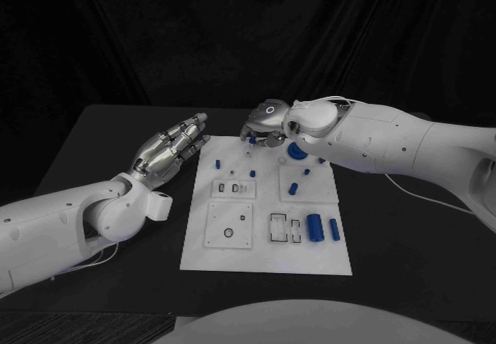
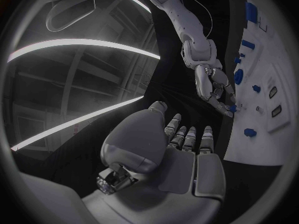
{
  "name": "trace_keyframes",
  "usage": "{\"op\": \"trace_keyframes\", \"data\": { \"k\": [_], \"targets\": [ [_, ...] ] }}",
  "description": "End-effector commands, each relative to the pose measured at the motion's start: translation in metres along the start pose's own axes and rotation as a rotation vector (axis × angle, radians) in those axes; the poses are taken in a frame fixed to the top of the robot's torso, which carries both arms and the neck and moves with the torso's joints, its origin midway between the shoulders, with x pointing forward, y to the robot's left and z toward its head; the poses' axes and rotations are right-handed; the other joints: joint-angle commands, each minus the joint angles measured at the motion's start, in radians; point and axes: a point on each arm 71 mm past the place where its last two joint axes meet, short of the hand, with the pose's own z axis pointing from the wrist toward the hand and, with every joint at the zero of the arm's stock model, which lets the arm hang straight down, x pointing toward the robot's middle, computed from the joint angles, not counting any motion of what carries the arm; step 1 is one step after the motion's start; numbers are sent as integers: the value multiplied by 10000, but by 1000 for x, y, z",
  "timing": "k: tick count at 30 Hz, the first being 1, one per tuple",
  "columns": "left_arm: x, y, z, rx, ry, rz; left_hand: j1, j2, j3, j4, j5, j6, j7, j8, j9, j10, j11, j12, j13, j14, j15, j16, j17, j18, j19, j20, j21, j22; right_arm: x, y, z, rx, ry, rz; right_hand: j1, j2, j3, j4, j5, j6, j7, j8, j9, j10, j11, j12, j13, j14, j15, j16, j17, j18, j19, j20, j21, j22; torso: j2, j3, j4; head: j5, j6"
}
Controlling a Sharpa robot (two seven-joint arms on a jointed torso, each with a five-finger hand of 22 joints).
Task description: Assemble the parts on the task board
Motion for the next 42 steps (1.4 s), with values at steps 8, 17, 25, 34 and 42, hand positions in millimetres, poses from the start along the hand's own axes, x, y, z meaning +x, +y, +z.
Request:
{"op": "trace_keyframes", "data": {
  "k": [8, 17, 25, 34, 42],
  "targets": [
    [0, -8, 1, 984, 85, -41, 69, 33, 71, -10, 63, 47, 2, 58, 11, 27, 77, 48, 14, -5, 56, -37, -9, 171, 9, 94, -59, -11, 0, 3, -3, -119, -414, -80, 105, 27, 47, -55, 59, 91, 11, 43, -52, 234, -37, 187, 93, -37, 5, -13, 76, 91, -17, -38, 3, 76, 13, -5, -10, 10, 3],
    [-1, -8, 1, 949, 56, -17, 69, 33, 71, -10, 63, 47, 2, 58, 11, 27, 77, 48, 14, -5, 56, -37, -9, 171, 9, 94, -59, -11, 2, 7, -4, -272, -523, -39, 117, 33, 48, -69, 78, 82, 26, 33, -66, 267, -43, 222, 117, -23, -1, 3, 97, 87, -2, -44, 16, 98, 1, -3, -17, 3, -10],
    [-1, -8, 0, 922, 37, -2, 73, 38, 89, -19, 63, 50, 6, 61, 11, 25, 80, 47, 13, -5, 61, -37, -9, 171, 9, 97, -59, -11, 2, 10, -4, -379, -536, -2, 150, 48, 58, -100, 101, 43, 25, 8, -95, 288, -70, 261, 146, -29, -14, -16, 67, 95, -18, -54, -11, 82, -14, -7, -28, 14, -39],
    [-2, -8, 0, 887, 10, 19, 73, 38, 89, -19, 63, 50, 6, 61, 11, 25, 80, 47, 13, -5, 61, -37, -9, 171, 9, 97, -59, -11, 4, 12, -6, -428, -491, 43, 184, 63, 71, -132, 134, 12, 23, -9, -119, 300, -87, 289, 168, -39, -26, -35, 40, 97, -21, -64, -19, 84, -2, -10, -20, 12, -60],
    [-3, -7, 0, 857, 11, 22, 77, 39, 103, -28, 62, 55, 9, 64, 12, 27, 82, 49, 14, -5, 64, -37, -9, 171, 9, 100, -59, -11, 5, 11, -8, -375, -507, 63, 179, 53, 63, -141, 155, 13, 27, -7, -130, 293, -54, 301, 180, -36, -25, -31, 49, 92, -11, -69, -10, 102, 6, -12, -9, -4, -62]
  ]
}}
